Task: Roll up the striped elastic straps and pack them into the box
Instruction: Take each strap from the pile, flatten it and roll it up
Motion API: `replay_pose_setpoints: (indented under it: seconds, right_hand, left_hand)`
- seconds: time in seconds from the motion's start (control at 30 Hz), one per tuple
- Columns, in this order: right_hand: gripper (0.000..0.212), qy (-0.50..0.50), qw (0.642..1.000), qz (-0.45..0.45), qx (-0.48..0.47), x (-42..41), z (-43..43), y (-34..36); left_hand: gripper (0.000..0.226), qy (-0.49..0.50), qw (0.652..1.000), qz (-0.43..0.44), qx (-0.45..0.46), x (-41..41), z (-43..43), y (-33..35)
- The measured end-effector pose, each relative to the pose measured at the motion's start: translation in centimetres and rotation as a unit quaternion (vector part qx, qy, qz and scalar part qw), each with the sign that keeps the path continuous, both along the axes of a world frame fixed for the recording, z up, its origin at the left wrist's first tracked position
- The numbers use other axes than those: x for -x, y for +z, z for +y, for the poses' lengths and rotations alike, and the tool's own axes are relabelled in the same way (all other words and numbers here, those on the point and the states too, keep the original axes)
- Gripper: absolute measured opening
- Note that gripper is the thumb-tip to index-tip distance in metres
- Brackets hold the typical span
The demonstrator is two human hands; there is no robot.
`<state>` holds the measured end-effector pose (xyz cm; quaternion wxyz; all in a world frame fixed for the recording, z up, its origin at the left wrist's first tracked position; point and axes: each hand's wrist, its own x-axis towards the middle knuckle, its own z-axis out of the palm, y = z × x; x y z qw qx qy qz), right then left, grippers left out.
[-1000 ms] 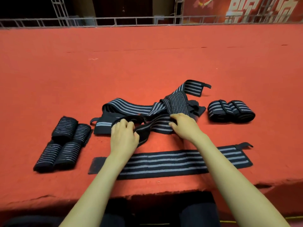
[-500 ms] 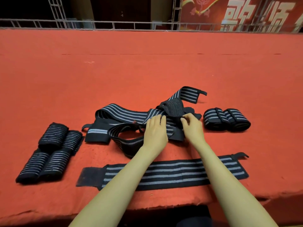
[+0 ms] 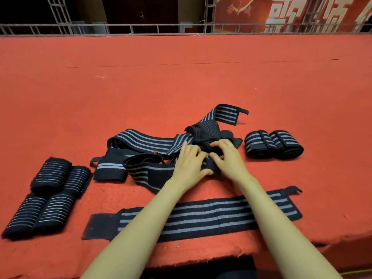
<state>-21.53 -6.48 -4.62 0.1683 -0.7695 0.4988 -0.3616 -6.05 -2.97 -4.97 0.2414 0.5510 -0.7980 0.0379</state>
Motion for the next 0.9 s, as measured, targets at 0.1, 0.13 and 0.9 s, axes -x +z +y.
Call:
replay_pose_setpoints:
  seconds: [0.1,0.13,0.9]
  right_hand:
    - [0.035,0.035,0.995,0.073,-0.052,-0.3,-0.4,0.3]
    - [0.036,0.037,0.993,0.088,-0.072,-0.4,-0.6,0.6]
    - [0.025,0.045,0.965,0.251,-0.066,-5.5,2.5,4.5]
  left_hand:
    - [0.037,-0.012,1.000,0.021,0.021,-1.0,0.0,-0.1]
    - [0.033,-0.020,1.000,0.018,0.015,-1.3,0.3,0.0]
    - [0.009,0.196,0.967,0.133,0.092,-13.5,9.0,-0.5]
